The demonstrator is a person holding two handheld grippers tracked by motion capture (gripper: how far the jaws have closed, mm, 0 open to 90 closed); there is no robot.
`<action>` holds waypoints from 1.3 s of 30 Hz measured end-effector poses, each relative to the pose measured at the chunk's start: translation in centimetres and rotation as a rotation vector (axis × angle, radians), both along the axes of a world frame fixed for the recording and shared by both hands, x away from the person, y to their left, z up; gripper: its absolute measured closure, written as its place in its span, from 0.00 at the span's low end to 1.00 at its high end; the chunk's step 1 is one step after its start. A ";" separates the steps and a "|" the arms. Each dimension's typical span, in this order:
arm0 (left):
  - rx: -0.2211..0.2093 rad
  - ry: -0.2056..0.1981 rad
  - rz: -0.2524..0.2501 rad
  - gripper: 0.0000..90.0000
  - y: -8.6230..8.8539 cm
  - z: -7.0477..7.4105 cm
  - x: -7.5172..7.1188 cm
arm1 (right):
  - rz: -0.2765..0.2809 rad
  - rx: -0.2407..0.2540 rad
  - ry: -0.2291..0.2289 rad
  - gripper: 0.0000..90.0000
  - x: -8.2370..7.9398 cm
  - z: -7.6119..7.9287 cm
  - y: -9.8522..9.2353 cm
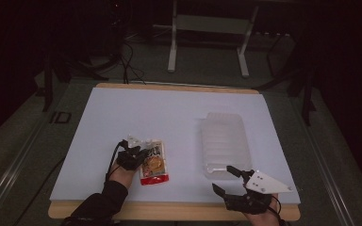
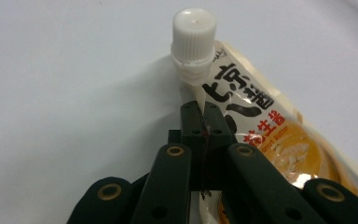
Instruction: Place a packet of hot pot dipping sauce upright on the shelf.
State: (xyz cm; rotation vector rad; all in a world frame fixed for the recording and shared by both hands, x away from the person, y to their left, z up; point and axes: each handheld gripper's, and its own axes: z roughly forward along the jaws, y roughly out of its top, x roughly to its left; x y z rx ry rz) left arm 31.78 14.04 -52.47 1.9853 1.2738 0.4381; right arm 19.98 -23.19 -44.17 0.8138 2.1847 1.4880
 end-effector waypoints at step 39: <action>-0.194 -0.158 -0.168 1.00 -0.1 7.5 -4.1 | 0.016 0.033 0.015 0.20 0.4 1.6 -0.2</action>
